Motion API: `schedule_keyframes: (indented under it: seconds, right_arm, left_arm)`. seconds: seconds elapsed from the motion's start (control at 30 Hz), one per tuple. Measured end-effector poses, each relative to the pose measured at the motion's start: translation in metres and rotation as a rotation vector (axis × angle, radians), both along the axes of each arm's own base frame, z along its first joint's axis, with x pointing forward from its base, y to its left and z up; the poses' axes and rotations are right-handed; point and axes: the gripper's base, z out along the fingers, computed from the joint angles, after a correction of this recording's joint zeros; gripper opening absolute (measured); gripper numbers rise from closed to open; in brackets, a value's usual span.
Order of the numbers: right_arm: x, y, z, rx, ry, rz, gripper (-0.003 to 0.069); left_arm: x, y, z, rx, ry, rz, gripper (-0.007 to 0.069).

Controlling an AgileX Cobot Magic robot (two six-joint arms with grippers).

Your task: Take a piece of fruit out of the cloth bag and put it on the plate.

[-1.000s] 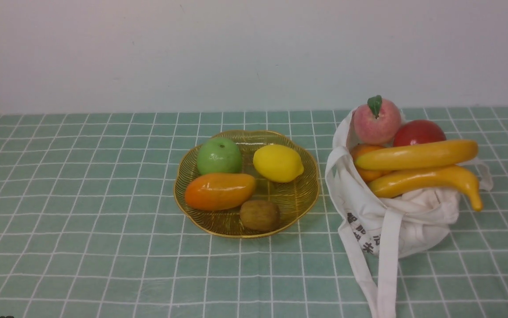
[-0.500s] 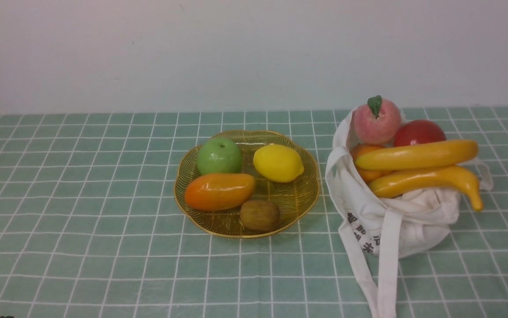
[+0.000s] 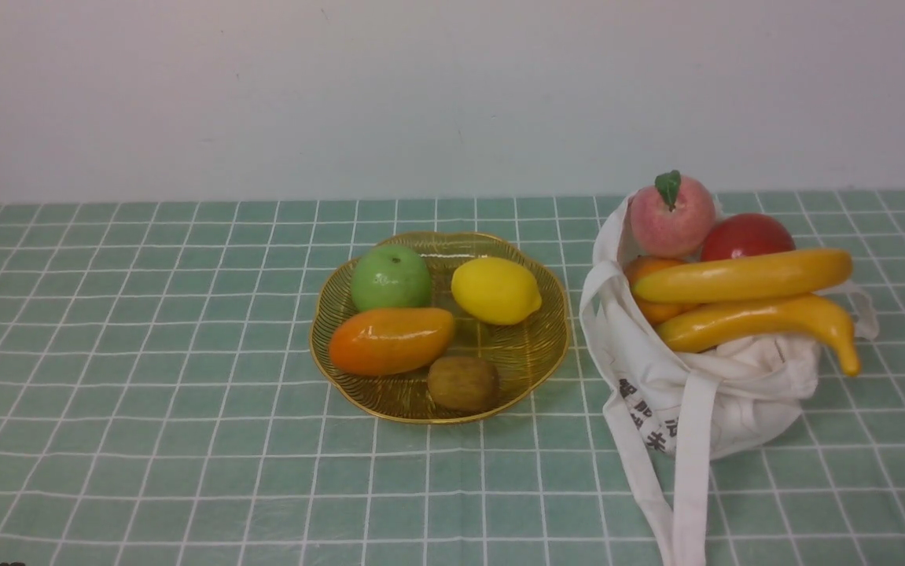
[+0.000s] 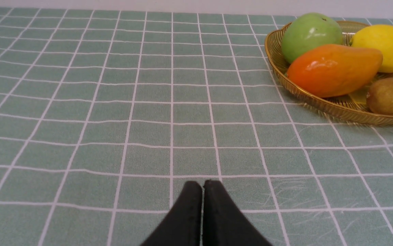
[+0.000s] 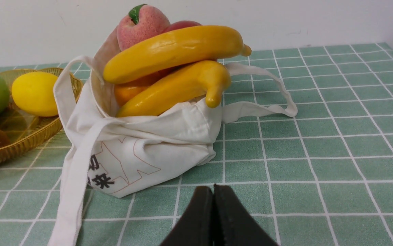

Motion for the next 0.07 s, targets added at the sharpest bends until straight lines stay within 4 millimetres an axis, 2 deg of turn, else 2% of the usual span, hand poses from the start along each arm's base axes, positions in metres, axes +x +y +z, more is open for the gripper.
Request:
schedule_keyframes:
  seconds: [0.07]
  right_arm:
    - [0.0000, 0.0000, 0.0000, 0.000, 0.000, 0.000, -0.0015]
  left_arm:
    - [0.0000, 0.0000, 0.0000, 0.000, 0.000, 0.000, -0.0008]
